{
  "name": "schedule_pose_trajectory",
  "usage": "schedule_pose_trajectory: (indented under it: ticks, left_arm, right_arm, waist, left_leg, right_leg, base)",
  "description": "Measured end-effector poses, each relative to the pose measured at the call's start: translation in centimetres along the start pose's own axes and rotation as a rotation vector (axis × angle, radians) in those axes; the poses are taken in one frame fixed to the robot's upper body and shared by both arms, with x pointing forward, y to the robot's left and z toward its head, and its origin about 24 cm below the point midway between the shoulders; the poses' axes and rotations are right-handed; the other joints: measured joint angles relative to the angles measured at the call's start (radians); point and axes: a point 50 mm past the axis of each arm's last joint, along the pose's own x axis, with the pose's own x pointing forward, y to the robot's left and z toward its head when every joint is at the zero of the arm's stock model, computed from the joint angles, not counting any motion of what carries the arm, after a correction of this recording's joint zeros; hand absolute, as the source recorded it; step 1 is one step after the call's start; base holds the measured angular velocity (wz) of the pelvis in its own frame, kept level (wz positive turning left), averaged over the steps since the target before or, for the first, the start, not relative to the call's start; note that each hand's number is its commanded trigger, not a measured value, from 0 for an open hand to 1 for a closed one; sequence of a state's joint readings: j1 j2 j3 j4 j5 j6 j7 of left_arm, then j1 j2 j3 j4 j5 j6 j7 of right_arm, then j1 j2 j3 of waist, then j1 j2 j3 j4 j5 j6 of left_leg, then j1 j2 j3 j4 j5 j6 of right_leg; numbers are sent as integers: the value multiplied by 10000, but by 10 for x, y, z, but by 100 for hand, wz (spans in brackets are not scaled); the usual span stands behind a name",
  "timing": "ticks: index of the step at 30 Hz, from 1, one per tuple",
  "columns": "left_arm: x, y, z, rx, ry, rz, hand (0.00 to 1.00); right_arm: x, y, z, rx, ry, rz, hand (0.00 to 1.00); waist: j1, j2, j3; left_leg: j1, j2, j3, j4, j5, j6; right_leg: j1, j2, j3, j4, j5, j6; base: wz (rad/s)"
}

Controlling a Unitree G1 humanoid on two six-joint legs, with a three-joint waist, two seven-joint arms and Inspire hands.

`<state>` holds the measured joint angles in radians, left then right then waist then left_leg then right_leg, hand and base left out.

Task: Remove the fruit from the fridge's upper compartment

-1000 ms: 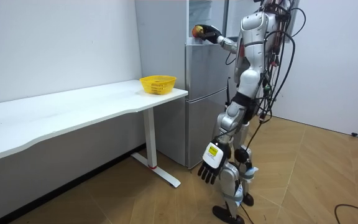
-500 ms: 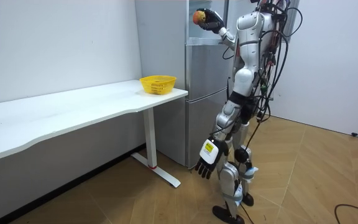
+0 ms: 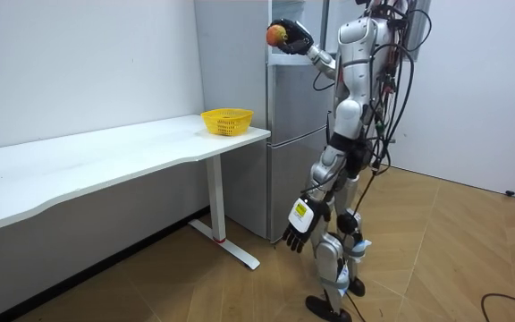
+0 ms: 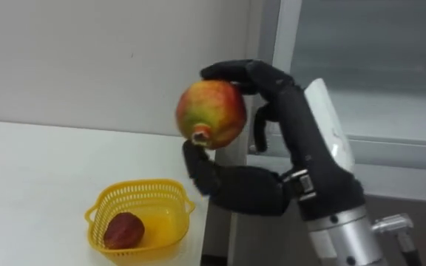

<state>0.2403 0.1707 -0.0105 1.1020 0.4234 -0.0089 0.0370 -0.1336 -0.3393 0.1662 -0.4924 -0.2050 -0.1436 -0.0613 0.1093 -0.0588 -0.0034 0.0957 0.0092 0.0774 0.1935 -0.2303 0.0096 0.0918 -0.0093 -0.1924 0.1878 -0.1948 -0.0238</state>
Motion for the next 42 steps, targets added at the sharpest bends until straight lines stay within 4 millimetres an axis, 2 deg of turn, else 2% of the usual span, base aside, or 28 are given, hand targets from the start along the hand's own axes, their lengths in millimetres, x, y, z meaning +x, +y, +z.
schedule_pose_trajectory:
  ticks: [5, 11, 13, 15, 19, 21, 24, 28, 33, 37, 39, 42]
  left_arm:
    - [1, -3, 1, 260, 27, -164, 0]
    - [1, -4, 1, 315, 71, -342, 0]
    - [1, -5, -1, 320, 183, -471, 0]
    - [1, -4, -2, 323, 216, -497, 0]
    - [1, -2, -1, 320, 206, -450, 0]
    - [2, 1, -2, -16, 318, -358, 0]
    - [2, 6, -3, -184, 336, -329, 0]
    - [2, 12, -5, -284, 384, -179, 0]
    - [1, 25, -9, -245, 491, -48, 0]
    - [1, 25, -13, -128, 793, -50, 0]
    - [0, 24, -15, -141, 928, -51, 0]
    - [1, 25, -14, -155, 886, 8, 0]
  right_arm:
    - [-1, 14, 2, 141, -66, 832, 100]
    - [-3, 22, -2, -792, 74, 1386, 100]
    - [-4, 24, -9, -1089, 311, 1509, 100]
    - [-6, 26, -19, -1169, 773, 1611, 100]
    - [-7, 29, -38, -1120, 1485, 1750, 100]
    - [-2, 28, -50, -1463, 1851, 1736, 100]
    - [10, 24, -56, -1922, 1829, 1646, 100]
    - [11, 24, -63, -2251, 2056, 1638, 100]
    - [2, 25, -87, -2684, 3099, 1892, 100]
    - [-7, 29, -105, -2785, 3975, 2113, 100]
    - [-7, 33, -116, -2929, 4344, 2297, 100]
    - [-9, 32, -121, -3095, 4593, 2297, 100]
  waist:
    - [125, -98, -15]
    - [393, -186, 39]
    - [417, -260, 65]
    - [590, -386, 117]
    - [856, -542, 108]
    - [946, -648, 124]
    - [1078, -766, 171]
    - [1238, -917, 127]
    - [1777, -1185, 167]
    - [2192, -1264, 199]
    - [2242, -1336, 223]
    - [2327, -1384, 242]
  left_leg:
    - [12, 1, -9, -36, 1, 1]
    - [6, -4, -98, -28, 1, 2]
    - [-11, -11, -147, -27, 1, 2]
    - [-114, -16, -235, -63, 0, 3]
    - [-178, -27, -334, -59, 1, 2]
    - [-281, -36, -431, 31, 3, 1]
    - [-368, -49, -583, 106, 4, 0]
    - [-403, -71, -881, 124, 9, -3]
    - [-395, -75, -1118, 117, 12, -6]
    - [-355, -100, -1234, 105, 12, -5]
    - [-365, -137, -1351, 117, 12, -5]
    - [-492, -157, -1493, 180, 14, -7]
  right_leg:
    - [-11, 5, 3, -7, 1, 1]
    - [-11, 0, -28, -5, 1, 1]
    - [-3, -3, -64, -3, 1, 1]
    - [-8, 3, -110, -3, 1, 0]
    - [-35, 3, -199, -25, 2, 0]
    - [-63, -13, -362, -35, 1, 0]
    - [-74, -28, -556, -29, 2, 0]
    - [-26, -51, -859, -27, 2, 0]
    - [69, -44, -881, -42, 1, 1]
    - [161, -55, -952, -88, 1, 1]
    - [242, -75, -1098, -211, -2, 6]
    - [218, -96, -1232, -207, -3, 8]
  base:
    - [0]
    - [1]
    - [6]
    - [8]
    - [9]
    - [15]
    - [17]
    - [21]
    - [13]
    - [8]
    - [11]
    - [16]
